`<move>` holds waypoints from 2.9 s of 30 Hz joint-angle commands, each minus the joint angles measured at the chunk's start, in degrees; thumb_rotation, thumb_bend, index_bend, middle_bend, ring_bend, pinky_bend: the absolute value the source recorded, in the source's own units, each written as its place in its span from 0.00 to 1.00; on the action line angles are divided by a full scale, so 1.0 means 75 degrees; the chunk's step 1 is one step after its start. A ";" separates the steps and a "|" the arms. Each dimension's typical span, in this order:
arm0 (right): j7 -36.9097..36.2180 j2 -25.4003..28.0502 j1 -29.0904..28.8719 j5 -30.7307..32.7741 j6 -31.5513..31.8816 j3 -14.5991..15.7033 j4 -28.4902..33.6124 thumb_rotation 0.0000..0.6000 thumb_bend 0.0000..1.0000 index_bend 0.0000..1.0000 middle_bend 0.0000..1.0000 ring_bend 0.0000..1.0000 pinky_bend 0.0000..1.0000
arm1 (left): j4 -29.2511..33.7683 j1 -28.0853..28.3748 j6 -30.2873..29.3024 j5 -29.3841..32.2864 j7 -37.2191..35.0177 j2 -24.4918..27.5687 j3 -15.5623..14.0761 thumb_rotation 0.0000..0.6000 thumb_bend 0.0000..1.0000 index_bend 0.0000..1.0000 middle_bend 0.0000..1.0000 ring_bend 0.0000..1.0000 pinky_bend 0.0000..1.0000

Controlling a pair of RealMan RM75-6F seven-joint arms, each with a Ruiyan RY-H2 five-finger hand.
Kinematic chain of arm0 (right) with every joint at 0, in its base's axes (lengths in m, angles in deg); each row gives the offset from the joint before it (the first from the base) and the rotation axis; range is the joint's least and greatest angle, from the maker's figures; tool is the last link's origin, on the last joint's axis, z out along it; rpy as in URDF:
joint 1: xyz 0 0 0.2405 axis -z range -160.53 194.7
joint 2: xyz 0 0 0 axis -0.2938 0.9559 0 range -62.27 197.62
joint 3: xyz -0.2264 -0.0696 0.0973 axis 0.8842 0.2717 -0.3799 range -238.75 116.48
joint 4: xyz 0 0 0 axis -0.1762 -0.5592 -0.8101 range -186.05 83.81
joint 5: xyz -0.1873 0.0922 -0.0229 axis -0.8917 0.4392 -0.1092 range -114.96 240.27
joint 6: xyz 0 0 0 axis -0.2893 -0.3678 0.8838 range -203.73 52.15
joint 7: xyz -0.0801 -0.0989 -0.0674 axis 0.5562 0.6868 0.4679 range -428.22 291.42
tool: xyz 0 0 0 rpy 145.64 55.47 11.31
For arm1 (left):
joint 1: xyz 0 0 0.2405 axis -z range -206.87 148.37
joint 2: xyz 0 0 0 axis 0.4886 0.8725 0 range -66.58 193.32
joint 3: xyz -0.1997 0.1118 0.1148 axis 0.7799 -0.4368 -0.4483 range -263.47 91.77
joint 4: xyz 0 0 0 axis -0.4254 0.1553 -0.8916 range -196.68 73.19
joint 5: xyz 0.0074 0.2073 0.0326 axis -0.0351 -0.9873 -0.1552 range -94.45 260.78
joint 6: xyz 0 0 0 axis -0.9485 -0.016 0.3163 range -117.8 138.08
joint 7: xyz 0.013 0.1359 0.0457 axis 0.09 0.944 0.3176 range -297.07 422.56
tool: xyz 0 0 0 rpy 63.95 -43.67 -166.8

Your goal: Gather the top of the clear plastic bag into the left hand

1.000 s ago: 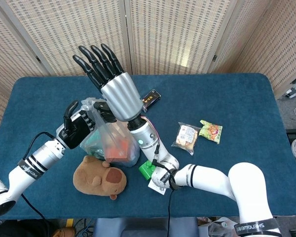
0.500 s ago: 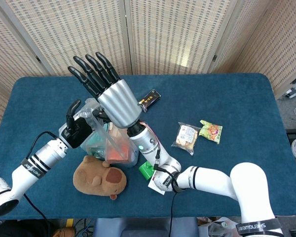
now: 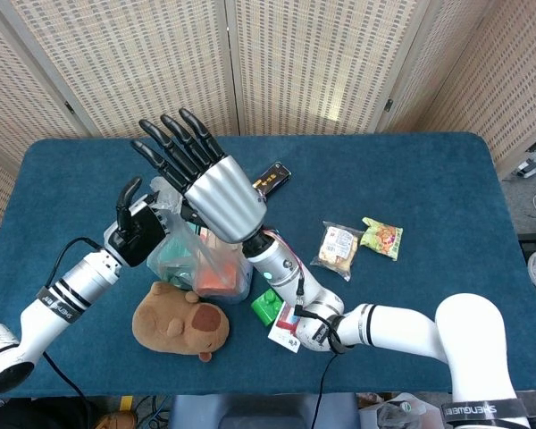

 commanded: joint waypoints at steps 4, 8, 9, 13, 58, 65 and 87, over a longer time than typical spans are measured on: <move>0.0138 0.0085 0.0114 -0.0074 -0.0050 0.0097 0.0136 1.00 0.00 0.00 0.02 0.00 0.00 | 0.0147 -0.0030 0.0124 0.0482 0.0129 -0.0095 0.0238 0.08 0.22 0.11 0.29 0.25 0.16; 0.0168 0.0110 0.0113 -0.0075 -0.0069 0.0018 0.0184 1.00 0.00 0.00 0.02 0.00 0.00 | 0.0148 0.0016 0.0375 0.0393 0.0058 -0.0088 0.0325 0.09 0.22 0.11 0.29 0.26 0.16; 0.0185 0.0115 0.0100 -0.0052 -0.0088 -0.0025 0.0216 1.00 0.00 0.00 0.02 0.00 0.00 | 0.0138 0.0039 0.0450 0.0340 0.0038 -0.0095 0.0345 0.09 0.22 0.10 0.29 0.27 0.16; 0.0305 0.0140 0.0077 -0.0043 -0.0128 -0.0088 0.0323 1.00 0.00 0.00 0.02 0.00 0.00 | 0.0176 0.0096 0.0669 0.0033 -0.0553 -0.0104 0.0442 0.09 0.22 0.07 0.29 0.29 0.19; 0.0560 0.3629 0.3735 -0.1108 0.1106 0.1563 0.3286 1.00 0.00 0.00 0.06 0.00 0.00 | 0.0315 -0.0825 0.0063 0.0498 -0.1570 0.0486 0.0842 1.00 0.22 0.32 0.53 0.59 0.71; 0.0377 0.4209 0.4671 -0.1029 0.0958 0.2360 0.3448 1.00 0.00 0.00 0.10 0.01 0.08 | 0.0302 -0.0914 0.0107 0.0629 -0.1284 0.0480 0.0936 1.00 0.31 0.47 0.64 0.69 0.89; -0.0769 0.4549 0.6570 -0.0521 0.0567 0.3629 0.2707 1.00 0.00 0.06 0.13 0.04 0.17 | 0.0178 -0.1126 -0.0031 0.0833 -0.1184 0.0774 0.1764 1.00 0.40 0.52 0.69 0.73 0.92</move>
